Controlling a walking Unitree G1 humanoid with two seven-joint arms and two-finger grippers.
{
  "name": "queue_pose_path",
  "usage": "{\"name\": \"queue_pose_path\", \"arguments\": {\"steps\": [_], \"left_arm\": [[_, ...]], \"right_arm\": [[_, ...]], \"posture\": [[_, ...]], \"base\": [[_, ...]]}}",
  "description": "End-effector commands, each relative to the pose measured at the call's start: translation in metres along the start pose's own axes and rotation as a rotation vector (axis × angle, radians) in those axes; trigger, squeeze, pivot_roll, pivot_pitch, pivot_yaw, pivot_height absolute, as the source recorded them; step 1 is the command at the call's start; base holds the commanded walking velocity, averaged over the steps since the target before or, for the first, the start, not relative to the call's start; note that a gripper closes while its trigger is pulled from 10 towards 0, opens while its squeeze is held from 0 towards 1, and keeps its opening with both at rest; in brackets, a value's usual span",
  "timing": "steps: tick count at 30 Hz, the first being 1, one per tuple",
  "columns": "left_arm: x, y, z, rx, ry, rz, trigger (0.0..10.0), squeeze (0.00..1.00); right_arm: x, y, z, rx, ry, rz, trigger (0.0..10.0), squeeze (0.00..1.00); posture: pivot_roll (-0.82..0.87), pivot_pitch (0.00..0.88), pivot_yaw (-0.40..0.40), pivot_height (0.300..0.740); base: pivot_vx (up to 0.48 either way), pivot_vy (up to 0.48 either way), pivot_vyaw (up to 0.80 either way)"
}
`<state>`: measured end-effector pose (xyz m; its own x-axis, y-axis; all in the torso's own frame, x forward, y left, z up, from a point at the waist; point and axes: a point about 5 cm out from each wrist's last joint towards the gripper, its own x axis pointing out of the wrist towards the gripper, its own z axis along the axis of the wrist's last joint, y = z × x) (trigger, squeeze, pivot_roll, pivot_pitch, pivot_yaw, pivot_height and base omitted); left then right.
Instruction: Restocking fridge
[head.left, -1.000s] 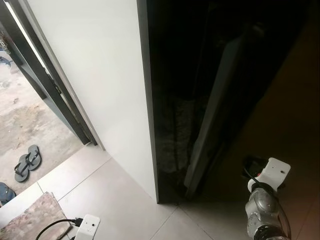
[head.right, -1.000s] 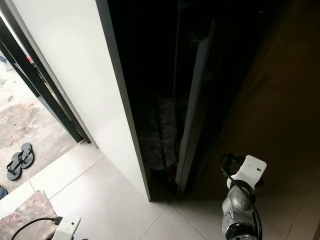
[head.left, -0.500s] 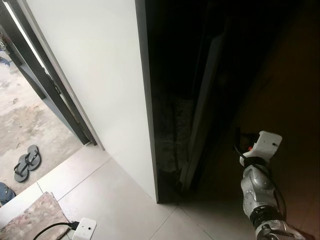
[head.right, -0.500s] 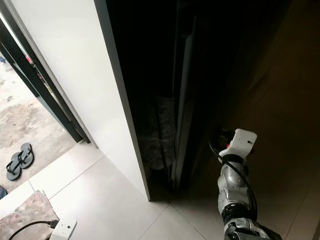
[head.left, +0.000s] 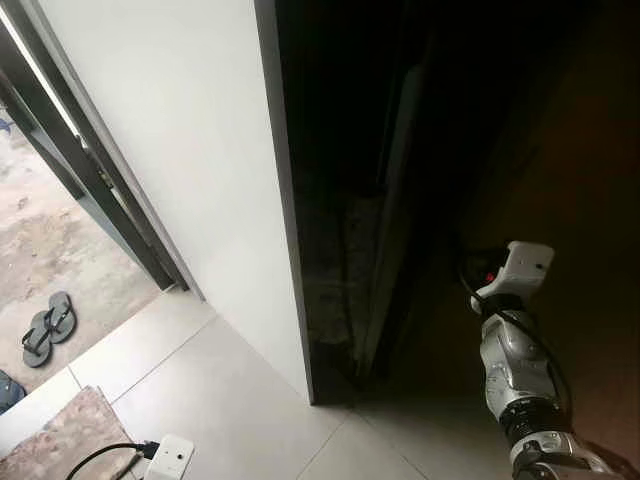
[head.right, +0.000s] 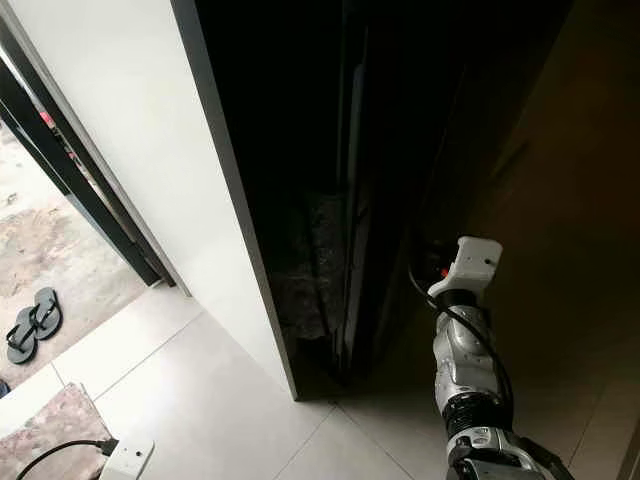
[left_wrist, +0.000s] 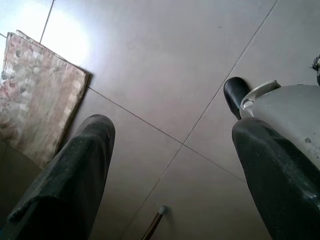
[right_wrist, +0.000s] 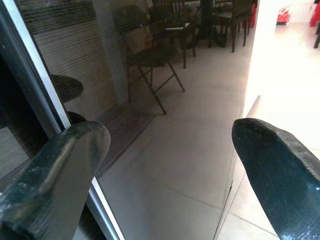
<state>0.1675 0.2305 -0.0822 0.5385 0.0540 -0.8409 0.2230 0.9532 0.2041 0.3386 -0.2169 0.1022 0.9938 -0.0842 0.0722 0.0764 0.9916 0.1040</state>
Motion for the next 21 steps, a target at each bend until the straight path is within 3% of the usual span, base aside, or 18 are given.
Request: {"name": "queue_pose_path", "arguments": {"steps": [1,21], "left_arm": [[-0.001,0.000,-0.008,-0.002,0.032,0.000,10.0,0.00],[-0.003,0.006,-0.014,-0.005,0.041,0.013,10.0,0.00]], "right_arm": [[0.009,0.014,0.015,-0.021,-0.048,0.071,10.0,0.00],[0.023,0.074,0.016,0.060,0.017,0.346,10.0,0.00]], "posture": [[0.03,0.087,0.056,0.740],[0.04,0.080,0.051,0.740]], "base": [[0.000,0.000,0.00],[0.000,0.000,0.00]]}}
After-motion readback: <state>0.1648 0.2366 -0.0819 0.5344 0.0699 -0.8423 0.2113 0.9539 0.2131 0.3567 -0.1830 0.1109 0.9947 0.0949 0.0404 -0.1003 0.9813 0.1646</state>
